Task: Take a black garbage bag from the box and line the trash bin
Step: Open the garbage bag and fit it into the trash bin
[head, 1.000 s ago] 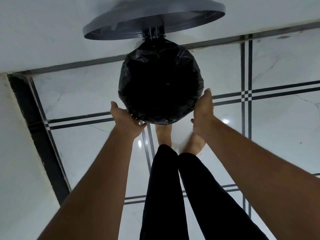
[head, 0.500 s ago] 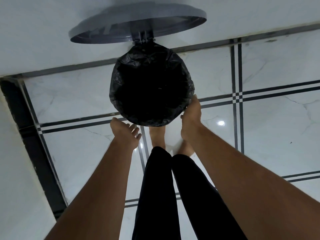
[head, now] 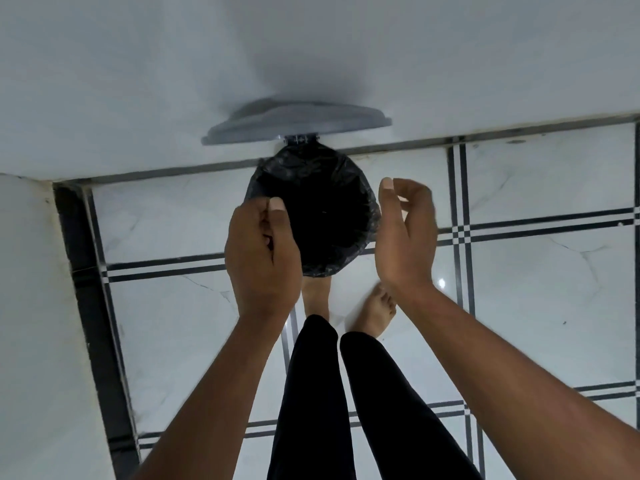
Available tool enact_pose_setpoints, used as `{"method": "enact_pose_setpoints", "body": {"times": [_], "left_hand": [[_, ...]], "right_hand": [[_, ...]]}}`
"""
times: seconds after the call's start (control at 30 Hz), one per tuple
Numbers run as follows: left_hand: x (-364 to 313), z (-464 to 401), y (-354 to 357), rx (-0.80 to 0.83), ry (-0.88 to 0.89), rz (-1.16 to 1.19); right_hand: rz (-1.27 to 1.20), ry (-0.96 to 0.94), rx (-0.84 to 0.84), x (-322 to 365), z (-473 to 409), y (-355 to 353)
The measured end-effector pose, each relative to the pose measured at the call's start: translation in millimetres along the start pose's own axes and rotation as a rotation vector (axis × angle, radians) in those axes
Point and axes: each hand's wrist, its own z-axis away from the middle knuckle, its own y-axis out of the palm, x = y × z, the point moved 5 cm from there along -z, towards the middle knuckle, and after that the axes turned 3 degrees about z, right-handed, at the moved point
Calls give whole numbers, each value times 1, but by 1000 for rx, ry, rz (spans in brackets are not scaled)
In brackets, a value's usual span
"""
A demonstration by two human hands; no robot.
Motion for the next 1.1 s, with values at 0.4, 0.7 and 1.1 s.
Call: {"method": "enact_pose_setpoints", "body": {"times": [0.4, 0.7, 1.1], "left_hand": [[-71, -88, -7, 160, 213, -382], [-36, -104, 9, 274, 118, -363], [75, -26, 20, 766, -227, -551]], "right_hand": [[236, -335, 221, 111, -37, 14], [418, -386, 204, 79, -52, 41], [665, 35, 558, -22, -11, 34]]}}
